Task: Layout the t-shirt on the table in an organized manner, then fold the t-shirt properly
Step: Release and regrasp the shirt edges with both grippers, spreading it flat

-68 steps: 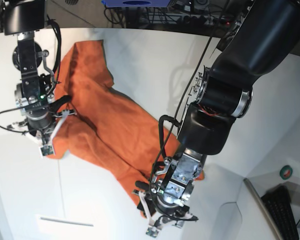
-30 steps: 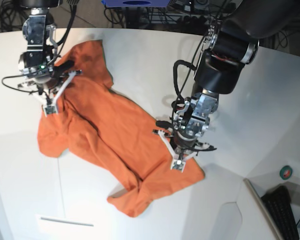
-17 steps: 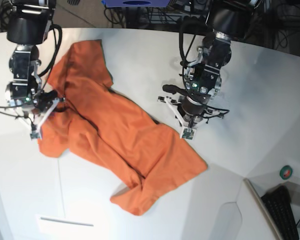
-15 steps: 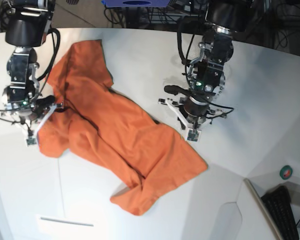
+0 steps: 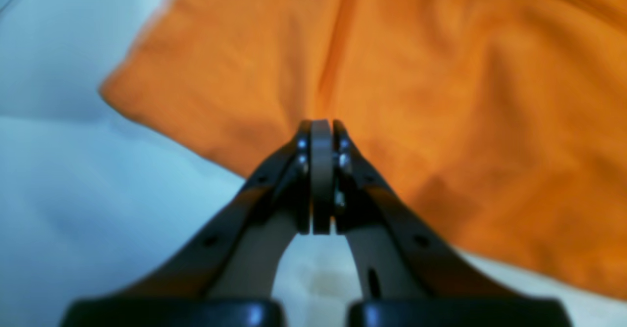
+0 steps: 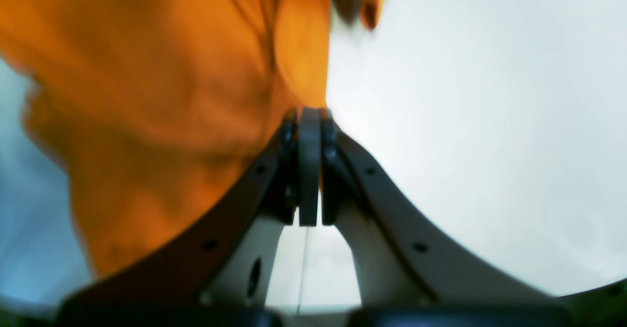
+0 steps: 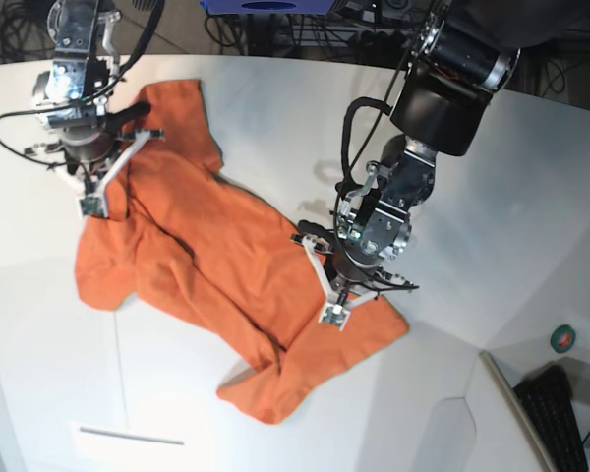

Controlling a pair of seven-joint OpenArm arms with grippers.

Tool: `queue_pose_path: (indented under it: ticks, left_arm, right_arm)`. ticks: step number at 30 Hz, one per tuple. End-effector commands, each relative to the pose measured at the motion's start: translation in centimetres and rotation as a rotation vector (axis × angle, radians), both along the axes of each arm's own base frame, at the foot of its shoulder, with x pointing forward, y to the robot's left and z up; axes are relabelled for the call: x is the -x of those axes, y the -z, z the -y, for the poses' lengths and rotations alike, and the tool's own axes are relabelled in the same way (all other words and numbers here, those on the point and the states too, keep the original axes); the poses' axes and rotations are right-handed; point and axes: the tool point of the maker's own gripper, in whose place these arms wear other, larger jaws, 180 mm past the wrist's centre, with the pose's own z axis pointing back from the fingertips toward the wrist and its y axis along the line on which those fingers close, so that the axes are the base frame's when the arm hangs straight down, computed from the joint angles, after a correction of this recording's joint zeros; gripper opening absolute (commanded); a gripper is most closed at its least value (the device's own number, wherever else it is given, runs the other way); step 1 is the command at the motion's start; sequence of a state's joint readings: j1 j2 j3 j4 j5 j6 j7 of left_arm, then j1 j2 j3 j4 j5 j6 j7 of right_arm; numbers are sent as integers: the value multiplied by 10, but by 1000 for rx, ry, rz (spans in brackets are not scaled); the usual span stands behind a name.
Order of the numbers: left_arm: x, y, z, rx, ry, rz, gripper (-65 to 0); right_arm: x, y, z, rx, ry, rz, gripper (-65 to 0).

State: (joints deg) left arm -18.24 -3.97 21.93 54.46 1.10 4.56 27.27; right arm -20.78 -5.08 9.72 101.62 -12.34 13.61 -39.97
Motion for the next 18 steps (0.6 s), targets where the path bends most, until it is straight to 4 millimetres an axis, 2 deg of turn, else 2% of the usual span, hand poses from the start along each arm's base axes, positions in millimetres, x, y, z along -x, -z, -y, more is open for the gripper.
queue_pose_path:
  ticks: [1,3,6,11,14,18]
  left_arm:
    - [-28,-22,1,-7,-4,71,-650]
    - [-33,-11,-7,-38,-18,26,-650]
    - [-28,7,-3,-97,25,-36,-650]
    - [13,41,11,-154,130,-111,-650]
    - [31,49,6,-150,132,-126,-650]
    - [59,56,-10,-154,138,-135,-650]
  right_arm:
    - [-3,-2,-26,-51,-65,18,-650]
    - [3,8,-42,-56,-131,-13,-650]
    - [3,23,-40,-55,-130,-52,-650]
    - [-4,54,-1,-40,-23,-131,-650]
    - [-12,71,24,-26,21,-180,-650]
    - [-31,75,44,0,27,-191,-650]
